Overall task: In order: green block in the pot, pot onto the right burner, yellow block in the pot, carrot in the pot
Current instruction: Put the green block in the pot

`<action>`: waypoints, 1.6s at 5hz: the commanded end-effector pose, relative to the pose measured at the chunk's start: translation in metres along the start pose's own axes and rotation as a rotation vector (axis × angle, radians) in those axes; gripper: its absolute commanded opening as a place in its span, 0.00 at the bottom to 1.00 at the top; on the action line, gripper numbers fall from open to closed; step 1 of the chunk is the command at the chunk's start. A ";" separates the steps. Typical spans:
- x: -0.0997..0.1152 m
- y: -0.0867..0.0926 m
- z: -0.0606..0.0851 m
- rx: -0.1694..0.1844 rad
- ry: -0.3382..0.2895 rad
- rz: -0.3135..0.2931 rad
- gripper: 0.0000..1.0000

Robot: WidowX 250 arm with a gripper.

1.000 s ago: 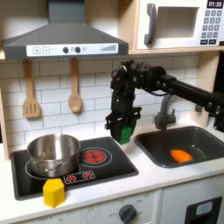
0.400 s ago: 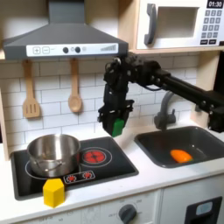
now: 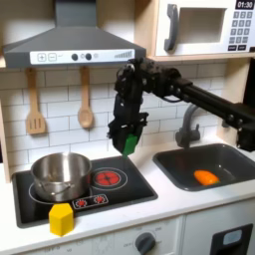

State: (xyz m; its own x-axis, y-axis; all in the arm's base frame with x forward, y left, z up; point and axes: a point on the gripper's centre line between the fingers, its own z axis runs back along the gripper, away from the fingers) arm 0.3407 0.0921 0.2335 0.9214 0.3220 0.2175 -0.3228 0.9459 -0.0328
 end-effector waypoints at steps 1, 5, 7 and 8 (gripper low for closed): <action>0.014 0.016 0.010 0.020 -0.042 0.058 0.00; 0.038 0.061 0.016 0.068 -0.081 0.180 0.00; 0.036 0.087 0.019 0.091 -0.079 0.224 0.00; 0.034 0.101 0.024 0.102 -0.084 0.231 0.00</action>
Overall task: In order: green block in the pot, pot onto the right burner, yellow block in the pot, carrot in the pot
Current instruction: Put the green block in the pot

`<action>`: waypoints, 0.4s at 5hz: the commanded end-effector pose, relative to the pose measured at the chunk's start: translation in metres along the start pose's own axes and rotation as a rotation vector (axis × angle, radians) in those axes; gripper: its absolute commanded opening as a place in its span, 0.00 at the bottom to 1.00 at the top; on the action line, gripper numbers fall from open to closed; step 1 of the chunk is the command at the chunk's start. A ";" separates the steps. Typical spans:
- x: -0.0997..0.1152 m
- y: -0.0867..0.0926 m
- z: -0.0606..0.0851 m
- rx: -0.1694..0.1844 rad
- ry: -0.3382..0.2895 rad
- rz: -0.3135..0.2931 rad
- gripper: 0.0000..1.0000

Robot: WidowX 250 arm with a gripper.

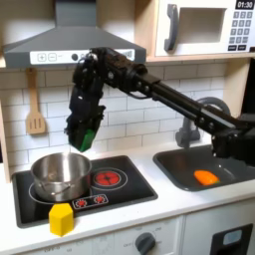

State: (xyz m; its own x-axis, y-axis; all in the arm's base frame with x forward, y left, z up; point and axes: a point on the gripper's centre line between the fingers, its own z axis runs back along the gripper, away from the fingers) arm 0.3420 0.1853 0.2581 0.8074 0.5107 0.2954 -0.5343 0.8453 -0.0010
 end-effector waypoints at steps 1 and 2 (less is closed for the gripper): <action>0.000 0.043 0.011 0.029 -0.005 0.019 0.00; 0.005 0.044 0.005 0.042 -0.019 0.031 0.00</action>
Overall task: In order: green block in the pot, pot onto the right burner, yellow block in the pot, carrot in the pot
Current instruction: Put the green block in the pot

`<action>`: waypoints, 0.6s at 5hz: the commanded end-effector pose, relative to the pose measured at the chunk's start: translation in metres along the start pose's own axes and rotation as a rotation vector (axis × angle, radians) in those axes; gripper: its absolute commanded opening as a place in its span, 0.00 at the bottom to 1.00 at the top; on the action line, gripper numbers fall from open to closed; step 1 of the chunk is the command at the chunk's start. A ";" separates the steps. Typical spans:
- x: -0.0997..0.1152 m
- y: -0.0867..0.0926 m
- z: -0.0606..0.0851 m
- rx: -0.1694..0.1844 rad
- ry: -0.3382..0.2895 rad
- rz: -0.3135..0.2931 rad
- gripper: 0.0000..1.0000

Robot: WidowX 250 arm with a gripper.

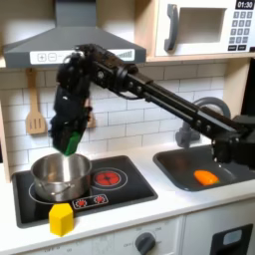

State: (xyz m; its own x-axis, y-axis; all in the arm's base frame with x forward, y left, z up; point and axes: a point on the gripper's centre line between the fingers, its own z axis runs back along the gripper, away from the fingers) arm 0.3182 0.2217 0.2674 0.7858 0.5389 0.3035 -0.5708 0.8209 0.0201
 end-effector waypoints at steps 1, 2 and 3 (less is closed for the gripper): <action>0.008 -0.013 -0.009 -0.007 -0.027 -0.009 0.00; 0.014 -0.021 -0.010 -0.019 -0.037 -0.015 0.00; 0.018 -0.032 -0.021 -0.020 -0.021 -0.033 0.00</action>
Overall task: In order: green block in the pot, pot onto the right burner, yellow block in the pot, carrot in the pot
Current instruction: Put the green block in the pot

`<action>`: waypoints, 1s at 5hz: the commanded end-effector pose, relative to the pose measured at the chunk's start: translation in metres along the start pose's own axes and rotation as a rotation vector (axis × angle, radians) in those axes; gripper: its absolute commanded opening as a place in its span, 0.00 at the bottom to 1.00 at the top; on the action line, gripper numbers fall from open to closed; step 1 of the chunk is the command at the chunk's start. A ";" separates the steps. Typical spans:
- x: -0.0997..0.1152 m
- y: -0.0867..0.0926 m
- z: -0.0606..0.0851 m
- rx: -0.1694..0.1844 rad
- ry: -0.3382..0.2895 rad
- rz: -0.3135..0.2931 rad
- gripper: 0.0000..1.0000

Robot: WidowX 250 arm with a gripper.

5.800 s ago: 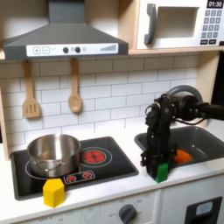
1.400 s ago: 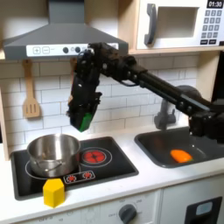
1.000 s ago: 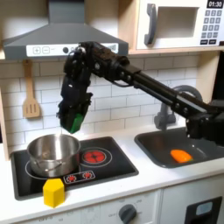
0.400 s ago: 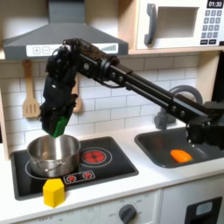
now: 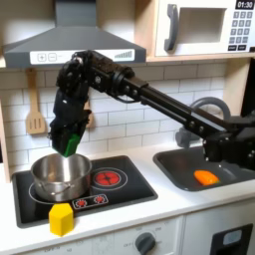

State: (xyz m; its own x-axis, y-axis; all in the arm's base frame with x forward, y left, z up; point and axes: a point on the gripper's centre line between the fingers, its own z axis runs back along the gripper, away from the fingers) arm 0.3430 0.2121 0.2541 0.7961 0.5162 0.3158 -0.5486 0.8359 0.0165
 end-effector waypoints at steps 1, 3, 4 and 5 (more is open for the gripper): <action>0.017 -0.008 -0.008 0.004 -0.020 0.002 0.00; 0.021 -0.014 -0.008 -0.013 -0.030 -0.022 0.00; 0.018 -0.017 -0.008 -0.011 -0.026 -0.048 0.00; 0.017 -0.017 -0.011 -0.015 -0.023 -0.050 1.00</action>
State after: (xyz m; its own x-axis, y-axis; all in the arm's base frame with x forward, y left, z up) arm 0.3706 0.2115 0.2422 0.8181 0.4758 0.3229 -0.5090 0.8605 0.0217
